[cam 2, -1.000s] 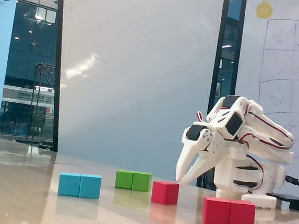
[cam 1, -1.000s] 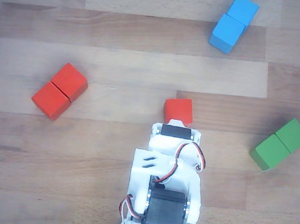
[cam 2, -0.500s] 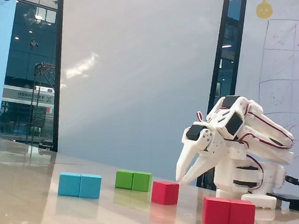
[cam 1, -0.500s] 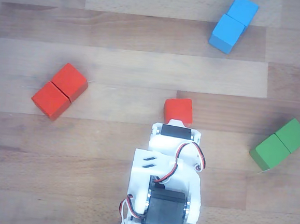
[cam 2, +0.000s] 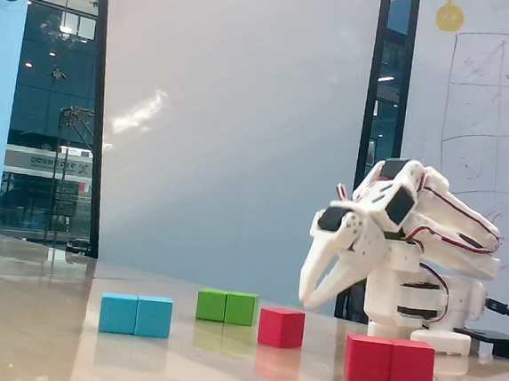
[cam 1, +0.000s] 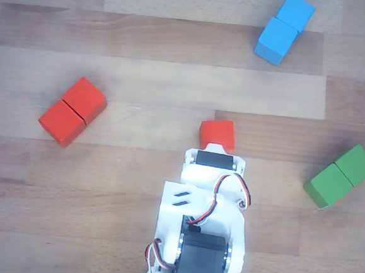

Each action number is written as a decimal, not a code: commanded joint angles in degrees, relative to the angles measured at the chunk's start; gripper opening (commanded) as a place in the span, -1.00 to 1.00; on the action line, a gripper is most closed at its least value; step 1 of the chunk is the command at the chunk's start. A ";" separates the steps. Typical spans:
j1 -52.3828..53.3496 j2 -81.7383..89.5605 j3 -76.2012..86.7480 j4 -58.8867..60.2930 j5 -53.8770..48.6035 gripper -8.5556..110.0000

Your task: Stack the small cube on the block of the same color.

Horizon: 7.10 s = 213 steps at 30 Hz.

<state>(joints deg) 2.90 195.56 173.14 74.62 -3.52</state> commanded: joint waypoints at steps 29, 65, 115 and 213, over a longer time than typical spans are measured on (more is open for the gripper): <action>0.53 -72.86 -58.71 -0.35 -0.18 -0.85; 0.09 -83.58 -58.71 8.26 -13.45 -0.84; 0.79 -94.83 -46.05 -4.39 -13.54 -0.30; -33.13 -70.49 -65.04 -0.26 -14.24 -0.71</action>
<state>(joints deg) -26.02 121.82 119.36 71.89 -17.14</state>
